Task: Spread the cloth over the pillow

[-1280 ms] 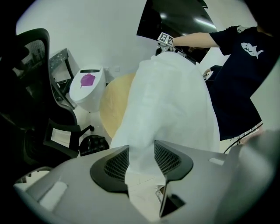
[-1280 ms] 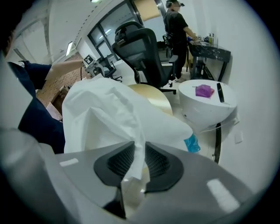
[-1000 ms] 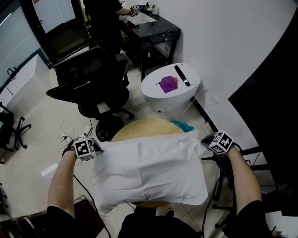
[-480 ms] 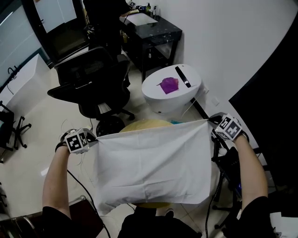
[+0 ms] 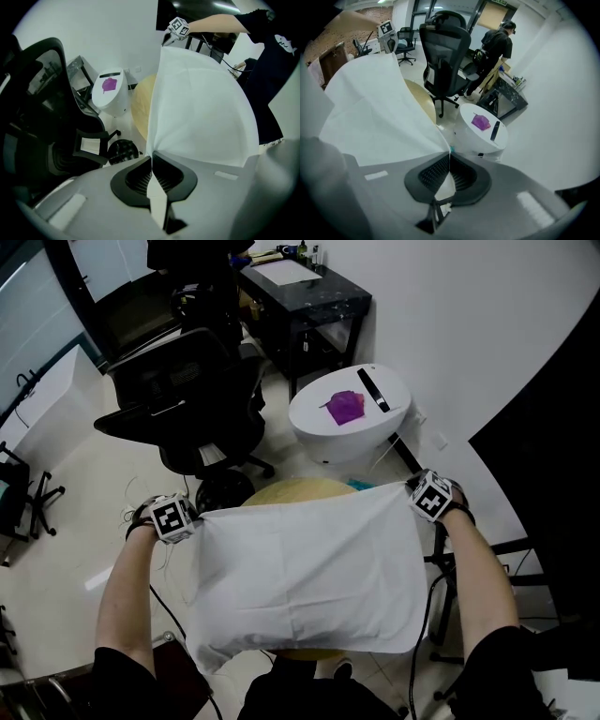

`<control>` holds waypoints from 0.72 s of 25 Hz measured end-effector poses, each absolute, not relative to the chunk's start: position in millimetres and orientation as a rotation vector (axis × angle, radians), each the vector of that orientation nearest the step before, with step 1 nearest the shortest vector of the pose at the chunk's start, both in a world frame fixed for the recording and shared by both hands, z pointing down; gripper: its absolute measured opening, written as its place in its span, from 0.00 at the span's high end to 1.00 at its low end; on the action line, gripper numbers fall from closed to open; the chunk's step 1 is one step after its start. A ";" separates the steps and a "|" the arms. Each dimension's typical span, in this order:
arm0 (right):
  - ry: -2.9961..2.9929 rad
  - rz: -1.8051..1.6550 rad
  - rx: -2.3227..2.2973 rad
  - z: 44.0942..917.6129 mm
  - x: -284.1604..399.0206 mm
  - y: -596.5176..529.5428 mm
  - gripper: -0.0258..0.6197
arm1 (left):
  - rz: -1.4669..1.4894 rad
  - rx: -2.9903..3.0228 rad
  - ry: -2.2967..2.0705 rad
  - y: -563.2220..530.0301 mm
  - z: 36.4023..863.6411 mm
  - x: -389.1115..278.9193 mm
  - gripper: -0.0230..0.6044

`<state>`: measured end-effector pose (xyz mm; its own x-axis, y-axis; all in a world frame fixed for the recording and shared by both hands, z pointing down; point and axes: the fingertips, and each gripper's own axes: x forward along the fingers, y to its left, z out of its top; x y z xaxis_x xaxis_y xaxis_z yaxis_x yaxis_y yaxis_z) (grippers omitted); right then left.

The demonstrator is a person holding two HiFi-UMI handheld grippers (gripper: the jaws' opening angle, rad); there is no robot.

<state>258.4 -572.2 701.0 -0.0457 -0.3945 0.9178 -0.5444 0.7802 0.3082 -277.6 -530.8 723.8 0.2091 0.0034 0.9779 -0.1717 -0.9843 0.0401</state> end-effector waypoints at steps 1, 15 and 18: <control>-1.652 0.146 0.746 711.6 257.5 -569.4 0.95 | 1.891 2.311 -0.167 -528.5 734.1 -278.2 0.96; -1.623 0.282 0.836 779.8 271.4 -547.9 0.72 | 1.775 2.297 -0.305 -516.5 776.1 -278.2 0.78; -1.626 0.269 0.878 764.0 284.5 -546.1 0.70 | 1.768 2.332 -0.376 -525.9 765.6 -283.4 0.66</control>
<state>284.5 -546.1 764.0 -0.0067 -0.3911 0.9203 -0.6668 0.6876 0.2873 -283.4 -525.9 765.6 0.2562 -0.0859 0.9628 -0.3139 -0.9495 -0.0012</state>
